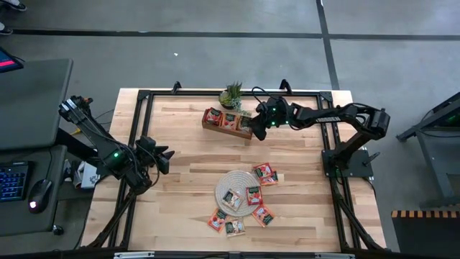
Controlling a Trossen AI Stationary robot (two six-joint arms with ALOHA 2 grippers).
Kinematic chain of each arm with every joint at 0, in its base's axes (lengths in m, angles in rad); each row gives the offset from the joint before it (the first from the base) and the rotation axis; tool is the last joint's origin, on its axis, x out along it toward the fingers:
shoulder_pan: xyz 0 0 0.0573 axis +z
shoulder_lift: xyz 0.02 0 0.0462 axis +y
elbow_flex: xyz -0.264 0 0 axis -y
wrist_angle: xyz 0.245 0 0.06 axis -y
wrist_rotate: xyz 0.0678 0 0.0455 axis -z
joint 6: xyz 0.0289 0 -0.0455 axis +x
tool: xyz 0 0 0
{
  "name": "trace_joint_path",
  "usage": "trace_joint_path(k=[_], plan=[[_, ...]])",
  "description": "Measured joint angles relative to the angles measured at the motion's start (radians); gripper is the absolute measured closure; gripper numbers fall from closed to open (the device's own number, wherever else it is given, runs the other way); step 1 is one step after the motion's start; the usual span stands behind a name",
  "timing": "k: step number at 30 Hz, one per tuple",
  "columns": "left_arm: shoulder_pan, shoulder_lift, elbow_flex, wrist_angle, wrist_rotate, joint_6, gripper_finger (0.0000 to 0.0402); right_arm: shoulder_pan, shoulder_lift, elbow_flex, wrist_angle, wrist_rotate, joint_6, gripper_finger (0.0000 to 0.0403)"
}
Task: Pick & Place Tea
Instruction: Put the light brown tea bag into the right section of the wooden organizer, then put the red tea bag into the left section of the wooden organizer
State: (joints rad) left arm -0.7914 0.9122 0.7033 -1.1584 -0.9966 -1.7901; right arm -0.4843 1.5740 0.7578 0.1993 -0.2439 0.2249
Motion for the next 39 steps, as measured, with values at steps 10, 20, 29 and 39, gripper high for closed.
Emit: trace_joint_path(k=[10, 20, 29, 39], plan=[[0.0, 0.001, 0.0, 0.121, -0.002, 0.014, 0.0213, -0.002, -0.171, 0.0, -0.031, 0.006, -0.023, 0.0253], [0.041, 0.03, 0.0, 0.335, -0.002, 0.118, 0.0213, 0.038, -0.373, 0.0, -0.302, -0.017, -0.006, 0.0261], [0.314, 0.195, 0.0, 0.816, 0.284, 0.518, 0.0213, 0.137, -0.462, 0.0, -0.523, -0.014, -0.006, 0.0382], [0.518, 0.481, 0.0, 1.365, 0.61, 0.615, 0.0213, 0.289, -0.461, 0.0, -0.748, 0.068, -0.014, 0.0401]])
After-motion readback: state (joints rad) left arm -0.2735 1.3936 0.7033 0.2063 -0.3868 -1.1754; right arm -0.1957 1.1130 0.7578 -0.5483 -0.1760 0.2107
